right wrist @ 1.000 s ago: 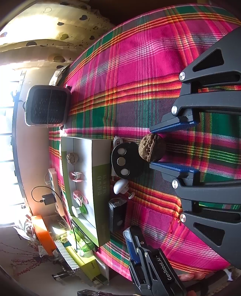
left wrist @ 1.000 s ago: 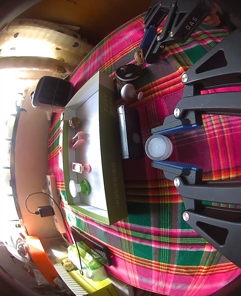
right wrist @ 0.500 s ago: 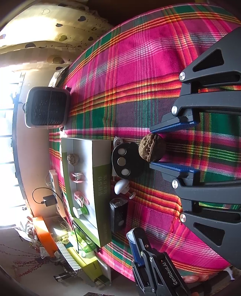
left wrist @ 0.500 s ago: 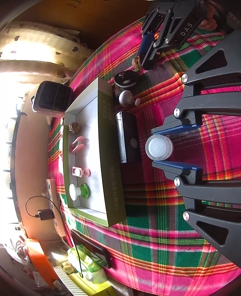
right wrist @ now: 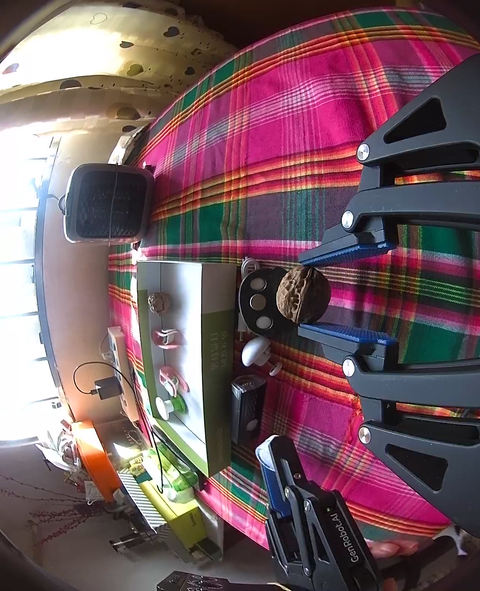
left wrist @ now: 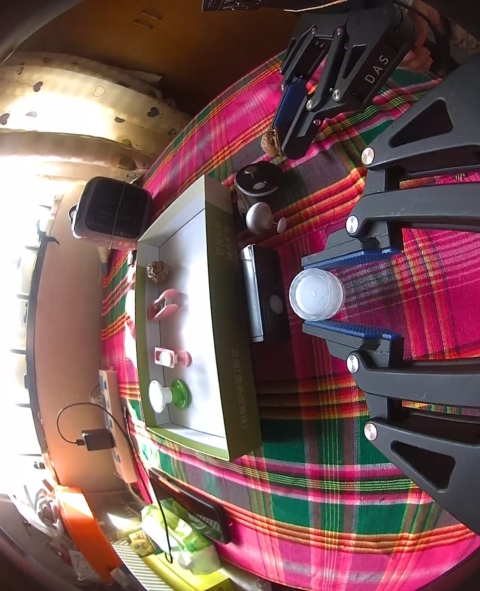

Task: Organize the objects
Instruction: 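Lift white cup with left tool while right tool lifts walnut toward box, then lower white cup into box with left tool while right tool lowers walnut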

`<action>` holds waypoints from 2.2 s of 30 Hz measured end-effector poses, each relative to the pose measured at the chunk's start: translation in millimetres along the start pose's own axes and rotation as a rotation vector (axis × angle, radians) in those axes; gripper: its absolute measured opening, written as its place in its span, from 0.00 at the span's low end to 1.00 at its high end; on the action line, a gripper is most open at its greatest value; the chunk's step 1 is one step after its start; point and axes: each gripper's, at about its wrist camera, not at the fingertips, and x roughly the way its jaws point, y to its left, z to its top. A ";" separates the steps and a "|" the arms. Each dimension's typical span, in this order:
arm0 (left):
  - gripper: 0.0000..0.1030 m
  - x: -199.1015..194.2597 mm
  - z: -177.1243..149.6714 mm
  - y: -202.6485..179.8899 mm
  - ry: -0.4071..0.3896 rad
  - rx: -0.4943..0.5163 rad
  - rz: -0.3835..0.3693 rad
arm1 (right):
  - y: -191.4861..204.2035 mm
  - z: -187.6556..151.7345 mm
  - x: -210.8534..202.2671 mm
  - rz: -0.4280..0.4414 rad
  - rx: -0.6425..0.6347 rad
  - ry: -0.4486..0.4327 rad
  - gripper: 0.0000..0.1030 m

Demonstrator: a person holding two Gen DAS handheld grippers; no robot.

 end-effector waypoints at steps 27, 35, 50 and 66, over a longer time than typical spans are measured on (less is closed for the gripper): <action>0.25 -6.3 44.8 32.8 -0.059 -0.031 0.023 | 27.4 57.4 15.8 0.034 -0.096 -0.024 0.31; 0.24 2.5 59.5 47.9 -0.063 -0.047 0.030 | 41.3 81.9 34.2 0.049 -0.149 -0.013 0.31; 0.25 26.8 78.0 72.0 -0.042 -0.085 0.054 | 56.2 130.7 81.5 0.105 -0.188 0.039 0.31; 0.24 49.1 88.5 88.3 -0.021 -0.110 0.076 | 69.1 153.2 126.6 0.073 -0.228 0.090 0.32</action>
